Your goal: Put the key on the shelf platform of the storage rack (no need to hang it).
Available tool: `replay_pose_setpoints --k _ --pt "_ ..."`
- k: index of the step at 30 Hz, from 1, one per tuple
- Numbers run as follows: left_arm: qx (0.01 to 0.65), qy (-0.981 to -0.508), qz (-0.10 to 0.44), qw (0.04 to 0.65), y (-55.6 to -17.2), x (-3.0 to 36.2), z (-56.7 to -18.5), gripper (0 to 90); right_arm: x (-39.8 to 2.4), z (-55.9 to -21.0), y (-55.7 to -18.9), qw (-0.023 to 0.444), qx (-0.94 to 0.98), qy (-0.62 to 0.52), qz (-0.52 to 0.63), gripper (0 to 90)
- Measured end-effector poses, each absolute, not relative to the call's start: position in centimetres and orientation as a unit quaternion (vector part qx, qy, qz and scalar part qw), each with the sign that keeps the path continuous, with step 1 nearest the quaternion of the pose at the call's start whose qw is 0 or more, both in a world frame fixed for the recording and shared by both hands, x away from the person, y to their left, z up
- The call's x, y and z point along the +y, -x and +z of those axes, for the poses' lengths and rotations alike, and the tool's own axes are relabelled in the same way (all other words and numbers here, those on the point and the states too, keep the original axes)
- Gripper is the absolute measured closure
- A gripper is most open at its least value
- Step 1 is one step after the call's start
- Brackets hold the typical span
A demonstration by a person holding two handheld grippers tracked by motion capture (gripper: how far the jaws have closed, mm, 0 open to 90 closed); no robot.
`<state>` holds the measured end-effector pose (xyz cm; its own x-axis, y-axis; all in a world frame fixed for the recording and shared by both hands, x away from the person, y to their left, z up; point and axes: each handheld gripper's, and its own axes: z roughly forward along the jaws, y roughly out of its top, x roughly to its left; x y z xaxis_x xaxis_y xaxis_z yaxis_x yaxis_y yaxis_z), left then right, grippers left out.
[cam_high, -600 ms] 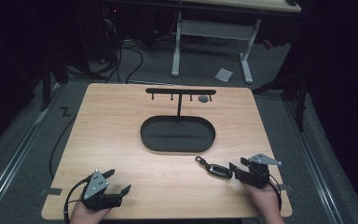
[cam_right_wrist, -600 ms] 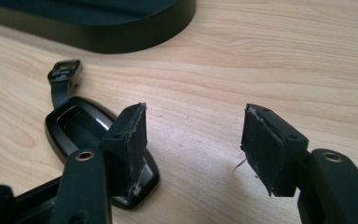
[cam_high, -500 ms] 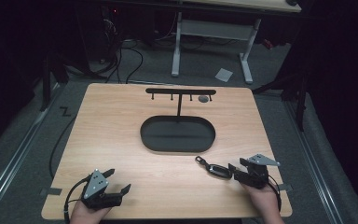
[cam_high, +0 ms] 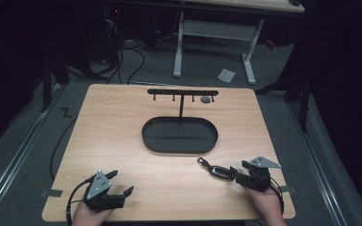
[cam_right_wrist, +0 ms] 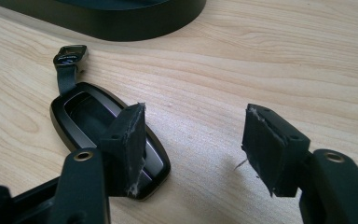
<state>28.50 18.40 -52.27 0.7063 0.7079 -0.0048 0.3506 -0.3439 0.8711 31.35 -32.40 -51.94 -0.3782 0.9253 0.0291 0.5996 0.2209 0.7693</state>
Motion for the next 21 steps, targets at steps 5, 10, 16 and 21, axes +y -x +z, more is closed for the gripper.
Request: replay_pose_setpoints --k 5,10,16,21 --pt "0.334 -0.797 0.192 0.466 -28.5 18.6 -52.2 18.2 -32.1 -51.8 -31.3 0.211 0.747 -0.52 0.355 31.6" --pt "0.337 -0.793 0.192 0.469 -28.5 18.9 -52.2 18.2 -31.2 -51.5 -31.0 0.212 0.766 -0.506 0.335 28.8" --pt "0.336 -0.793 0.189 0.472 -28.4 18.9 -52.2 18.2 -30.5 -50.9 -31.1 0.201 0.785 -0.495 0.314 25.7" --pt "0.337 -0.792 0.187 0.474 -28.4 19.0 -52.2 18.2 -30.2 -50.4 -31.0 0.197 0.797 -0.485 0.3 25.2"
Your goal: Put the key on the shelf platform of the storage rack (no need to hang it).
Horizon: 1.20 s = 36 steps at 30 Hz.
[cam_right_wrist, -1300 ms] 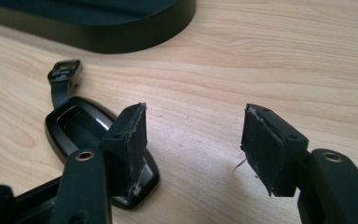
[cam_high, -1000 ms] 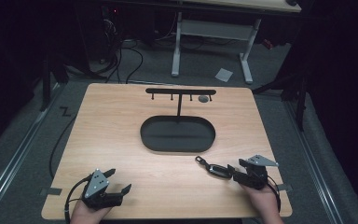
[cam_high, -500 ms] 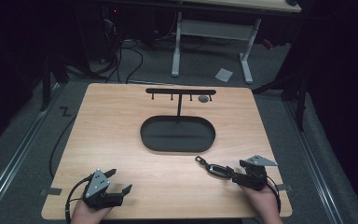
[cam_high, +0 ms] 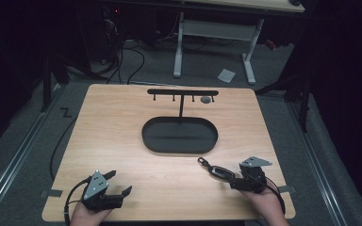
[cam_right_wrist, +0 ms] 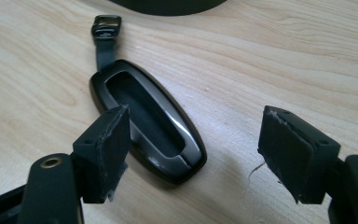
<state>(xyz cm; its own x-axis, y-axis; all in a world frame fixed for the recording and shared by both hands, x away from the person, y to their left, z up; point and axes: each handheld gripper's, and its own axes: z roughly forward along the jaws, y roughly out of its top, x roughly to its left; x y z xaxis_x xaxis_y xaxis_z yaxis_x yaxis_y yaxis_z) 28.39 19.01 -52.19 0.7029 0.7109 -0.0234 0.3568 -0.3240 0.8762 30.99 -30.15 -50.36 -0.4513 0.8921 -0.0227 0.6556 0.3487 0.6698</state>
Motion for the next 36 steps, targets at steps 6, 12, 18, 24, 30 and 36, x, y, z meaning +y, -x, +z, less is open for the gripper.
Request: replay_pose_setpoints --k 6,12,18,24,30,36 --pt "0.335 -0.793 0.186 0.474 -28.4 19.0 -52.1 18.2 -29.5 -49.3 -31.0 0.186 0.827 -0.46 0.265 24.7" --pt "0.332 -0.795 0.185 0.473 -28.4 18.8 -52.2 18.2 -28.7 -48.8 -31.3 0.179 0.85 -0.44 0.23 24.2" --pt "0.332 -0.795 0.183 0.474 -28.4 18.9 -52.1 18.2 -27.7 -48.4 -31.6 0.171 0.867 -0.421 0.203 23.2" --pt "0.331 -0.795 0.183 0.474 -28.3 18.8 -52.1 18.2 -26.9 -48.2 -32.0 0.17 0.888 -0.392 0.171 18.7" --pt "0.329 -0.796 0.181 0.475 -28.4 18.7 -52.2 18.2 -26.1 -48.0 -32.5 0.152 0.908 -0.366 0.134 16.3" --pt "0.327 -0.799 0.176 0.473 -28.5 18.7 -52.2 18.1 -25.5 -47.9 -33.1 0.149 0.925 -0.325 0.13 14.8"
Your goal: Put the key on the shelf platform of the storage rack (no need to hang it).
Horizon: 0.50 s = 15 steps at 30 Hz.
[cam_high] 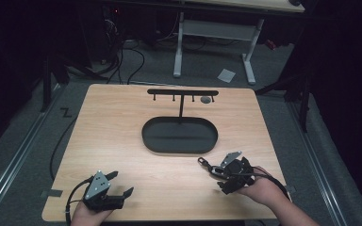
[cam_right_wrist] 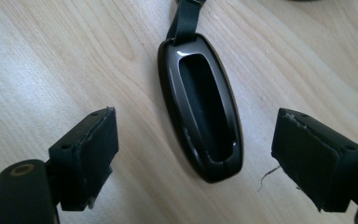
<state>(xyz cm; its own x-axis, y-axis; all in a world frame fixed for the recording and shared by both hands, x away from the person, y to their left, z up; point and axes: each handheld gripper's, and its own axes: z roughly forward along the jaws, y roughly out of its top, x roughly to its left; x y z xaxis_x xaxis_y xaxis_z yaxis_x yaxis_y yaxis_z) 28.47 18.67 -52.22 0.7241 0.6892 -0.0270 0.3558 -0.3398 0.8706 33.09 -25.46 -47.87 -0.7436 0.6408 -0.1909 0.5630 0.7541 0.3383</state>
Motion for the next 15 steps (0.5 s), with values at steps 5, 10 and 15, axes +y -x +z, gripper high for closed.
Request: replay_pose_setpoints --k 5,10,15 --pt "0.326 -0.799 0.176 0.473 -28.5 18.7 -52.2 18.0 -25.0 -48.0 -34.1 0.123 0.938 -0.311 0.092 15.3" --pt "0.325 -0.8 0.175 0.473 -28.5 18.6 -52.2 18.1 -24.5 -48.2 -35.0 0.1 0.95 -0.29 0.059 15.7" --pt "0.325 -0.8 0.175 0.473 -28.5 18.7 -52.2 18.1 -23.9 -48.4 -36.3 0.081 0.953 -0.29 0.029 18.2"
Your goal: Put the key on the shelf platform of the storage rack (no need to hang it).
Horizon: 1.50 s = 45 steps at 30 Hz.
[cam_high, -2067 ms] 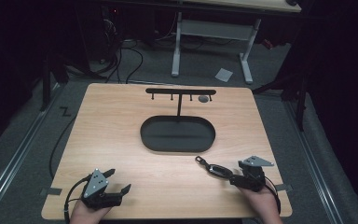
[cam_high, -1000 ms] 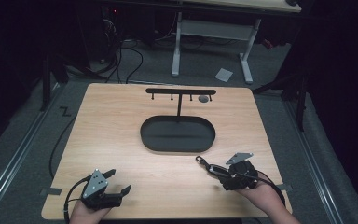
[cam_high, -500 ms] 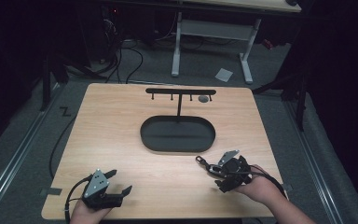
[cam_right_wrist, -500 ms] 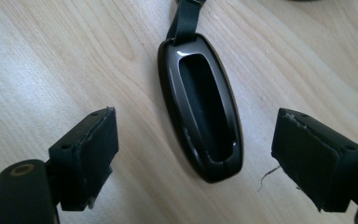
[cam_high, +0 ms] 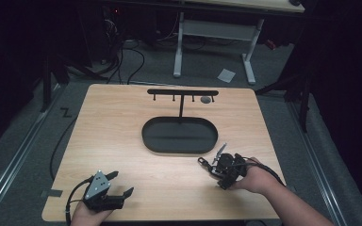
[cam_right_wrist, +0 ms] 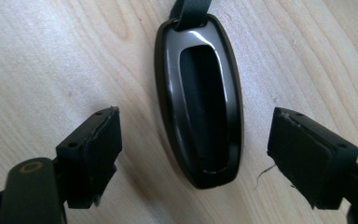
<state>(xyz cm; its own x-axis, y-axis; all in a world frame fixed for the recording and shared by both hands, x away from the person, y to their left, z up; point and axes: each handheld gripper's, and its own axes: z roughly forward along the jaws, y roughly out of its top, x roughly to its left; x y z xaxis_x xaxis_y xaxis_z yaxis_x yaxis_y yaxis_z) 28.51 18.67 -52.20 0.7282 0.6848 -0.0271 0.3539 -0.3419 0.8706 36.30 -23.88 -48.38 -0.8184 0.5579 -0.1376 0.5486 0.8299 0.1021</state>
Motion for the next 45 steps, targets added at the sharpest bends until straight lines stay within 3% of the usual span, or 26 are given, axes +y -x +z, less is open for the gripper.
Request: replay_pose_setpoints --k 7,19,26,38,45 --pt "0.326 -0.798 0.175 0.475 -28.5 18.8 -52.2 18.0 -23.7 -48.8 -37.9 0.032 0.956 -0.292 0.017 26.1" --pt "0.325 -0.799 0.175 0.474 -28.5 18.8 -52.2 18.0 -23.2 -49.2 -38.8 0.012 0.961 -0.277 0.009 34.2" --pt "0.324 -0.801 0.174 0.473 -28.5 18.7 -52.2 18.1 -23.2 -49.0 -38.9 0.011 0.963 -0.268 0.005 46.8" --pt "0.326 -0.8 0.174 0.473 -28.5 18.7 -52.3 18.0 -22.8 -48.8 -38.8 0.009 0.96 -0.279 -0.006 48.7" --pt "0.325 -0.801 0.173 0.471 -28.5 18.7 -52.3 18.1 -23.0 -46.1 -39.1 0.021 0.955 -0.296 0.007 48.8"
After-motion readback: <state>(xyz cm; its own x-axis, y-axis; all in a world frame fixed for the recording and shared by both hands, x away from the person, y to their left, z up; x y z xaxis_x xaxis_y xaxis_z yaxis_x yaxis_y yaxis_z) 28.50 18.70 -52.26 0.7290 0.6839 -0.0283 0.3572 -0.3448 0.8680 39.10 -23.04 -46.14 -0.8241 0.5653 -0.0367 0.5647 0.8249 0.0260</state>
